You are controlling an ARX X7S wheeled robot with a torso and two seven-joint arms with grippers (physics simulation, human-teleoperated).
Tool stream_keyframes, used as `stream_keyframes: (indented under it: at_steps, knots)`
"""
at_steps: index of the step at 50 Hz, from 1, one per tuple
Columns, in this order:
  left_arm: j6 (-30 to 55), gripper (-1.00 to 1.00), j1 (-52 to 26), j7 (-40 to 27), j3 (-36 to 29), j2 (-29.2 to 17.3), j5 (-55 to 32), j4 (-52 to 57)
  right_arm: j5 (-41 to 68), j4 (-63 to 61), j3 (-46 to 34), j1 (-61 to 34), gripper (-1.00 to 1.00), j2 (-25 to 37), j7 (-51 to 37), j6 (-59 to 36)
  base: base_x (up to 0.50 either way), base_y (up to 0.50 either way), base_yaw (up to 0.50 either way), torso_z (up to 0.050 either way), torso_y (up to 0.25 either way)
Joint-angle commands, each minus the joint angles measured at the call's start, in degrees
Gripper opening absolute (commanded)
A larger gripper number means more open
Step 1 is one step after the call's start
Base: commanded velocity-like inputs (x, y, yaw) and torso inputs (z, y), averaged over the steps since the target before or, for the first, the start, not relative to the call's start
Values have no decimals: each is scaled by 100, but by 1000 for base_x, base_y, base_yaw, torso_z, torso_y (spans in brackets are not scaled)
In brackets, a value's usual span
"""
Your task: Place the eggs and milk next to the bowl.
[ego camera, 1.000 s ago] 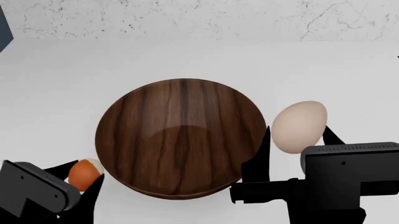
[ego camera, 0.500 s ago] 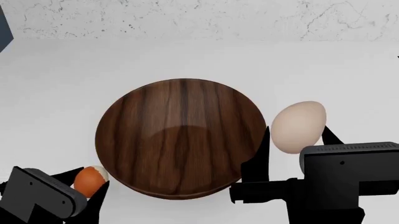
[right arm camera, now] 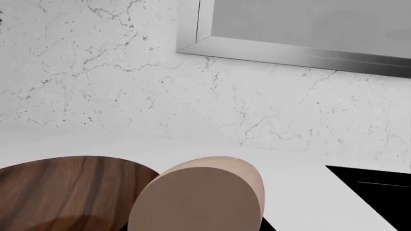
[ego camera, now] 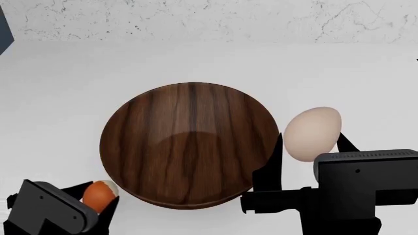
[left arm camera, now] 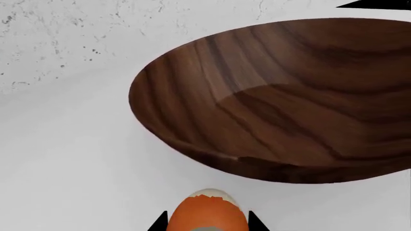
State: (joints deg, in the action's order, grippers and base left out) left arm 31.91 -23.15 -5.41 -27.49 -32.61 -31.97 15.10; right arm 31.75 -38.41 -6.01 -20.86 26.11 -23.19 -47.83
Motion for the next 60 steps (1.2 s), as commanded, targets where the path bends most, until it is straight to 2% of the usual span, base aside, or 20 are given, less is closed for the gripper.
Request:
stream_keyframes:
  at_steps: [1,29,30,46,60]
  knots:
    - [-30,-100,-59,-26,-86,74,-52,-129,-162,7,-23,-2,-100,19,82,-24,0,0,0,0,0]
    - [-106,-100,-86,87,-249,128,53,-400,-143,53,-92,-60,-100,21,41,-25,0,0,0,0,0]
    - [-104,100,-89,84,-246,128,52,-404,-141,52,-92,-61,-100,21,38,-27,0,0,0,0,0]
    - [-26,100,-141,64,-238,84,24,-375,-108,41,-91,-63,-100,35,14,-26,0,-1,-2,0,0]
    - [83,100,166,-98,-41,-289,-186,279,-71,25,-87,-94,-100,49,-8,-42,0,0,0,0,0]
